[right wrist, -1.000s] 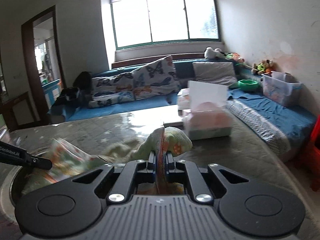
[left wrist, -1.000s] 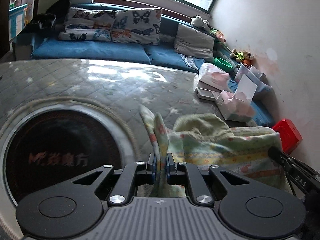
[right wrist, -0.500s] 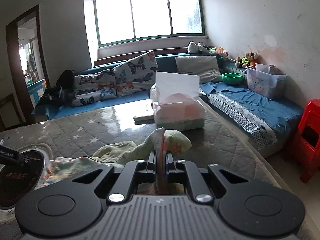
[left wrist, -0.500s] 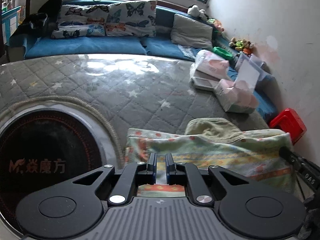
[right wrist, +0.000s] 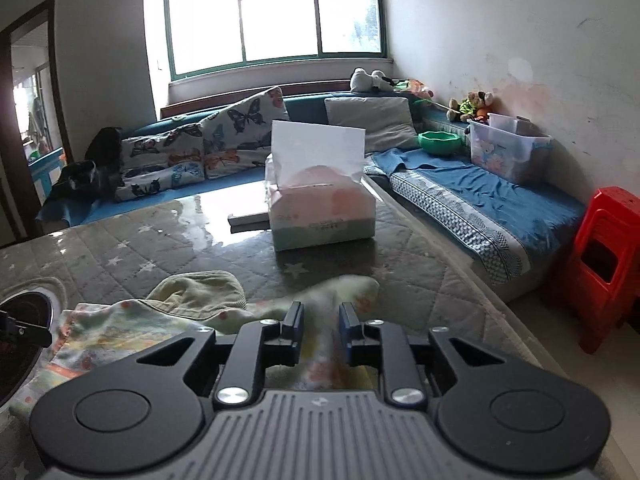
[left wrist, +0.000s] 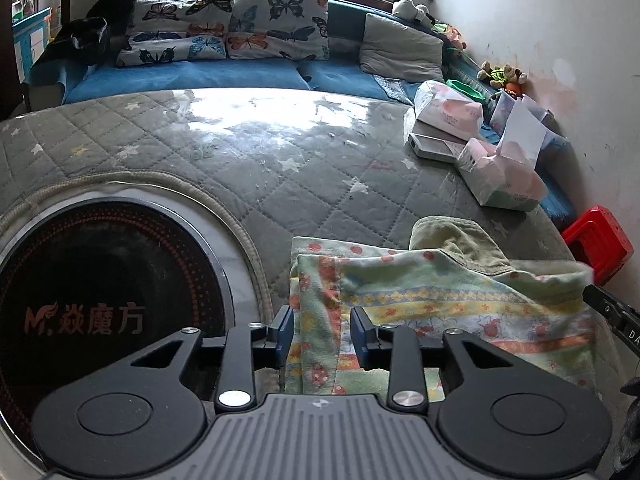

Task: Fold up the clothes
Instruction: 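Lay the fold down and open both grippers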

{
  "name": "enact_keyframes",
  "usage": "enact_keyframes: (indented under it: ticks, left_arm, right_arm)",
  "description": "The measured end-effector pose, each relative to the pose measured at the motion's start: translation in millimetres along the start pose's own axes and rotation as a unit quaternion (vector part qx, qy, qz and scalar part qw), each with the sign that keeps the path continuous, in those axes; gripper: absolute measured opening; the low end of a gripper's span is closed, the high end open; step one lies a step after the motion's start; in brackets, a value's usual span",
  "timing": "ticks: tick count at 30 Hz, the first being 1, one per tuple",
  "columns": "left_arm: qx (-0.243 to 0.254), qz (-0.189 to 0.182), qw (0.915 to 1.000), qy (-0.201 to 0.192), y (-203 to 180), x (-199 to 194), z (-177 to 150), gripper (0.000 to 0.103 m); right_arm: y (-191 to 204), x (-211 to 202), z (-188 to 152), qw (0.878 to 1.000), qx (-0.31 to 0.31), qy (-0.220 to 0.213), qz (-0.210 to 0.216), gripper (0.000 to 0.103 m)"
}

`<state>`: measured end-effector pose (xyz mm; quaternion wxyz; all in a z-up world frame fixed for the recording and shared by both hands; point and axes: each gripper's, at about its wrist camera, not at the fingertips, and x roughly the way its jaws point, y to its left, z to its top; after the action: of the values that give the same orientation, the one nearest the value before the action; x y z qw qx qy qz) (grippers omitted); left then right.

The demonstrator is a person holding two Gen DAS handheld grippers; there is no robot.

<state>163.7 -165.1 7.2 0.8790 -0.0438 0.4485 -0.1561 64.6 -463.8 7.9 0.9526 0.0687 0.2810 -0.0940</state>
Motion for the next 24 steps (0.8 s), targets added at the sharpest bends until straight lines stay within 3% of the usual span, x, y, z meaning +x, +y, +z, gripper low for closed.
enact_keyframes:
  ticks: [3, 11, 17, 24]
  left_arm:
    - [0.001, 0.002, 1.0, 0.001, -1, 0, -1, 0.048]
    - [0.017, 0.005, 0.9998, 0.004, -7, 0, -12, 0.069]
    - [0.025, 0.012, 0.9996, 0.006, -7, 4, -15, 0.076]
    - [0.025, 0.018, 0.9995, 0.009, -5, 6, -19, 0.086]
  right_arm:
    - [1, 1, 0, 1.0, -0.002, 0.002, 0.002, 0.032]
    - [20, 22, -5, 0.999, -0.02, 0.029, 0.042, 0.038]
    - [29, 51, -10, 0.997, -0.021, 0.059, 0.042, 0.046]
    - [37, 59, -8, 0.997, -0.034, 0.061, 0.037, 0.061]
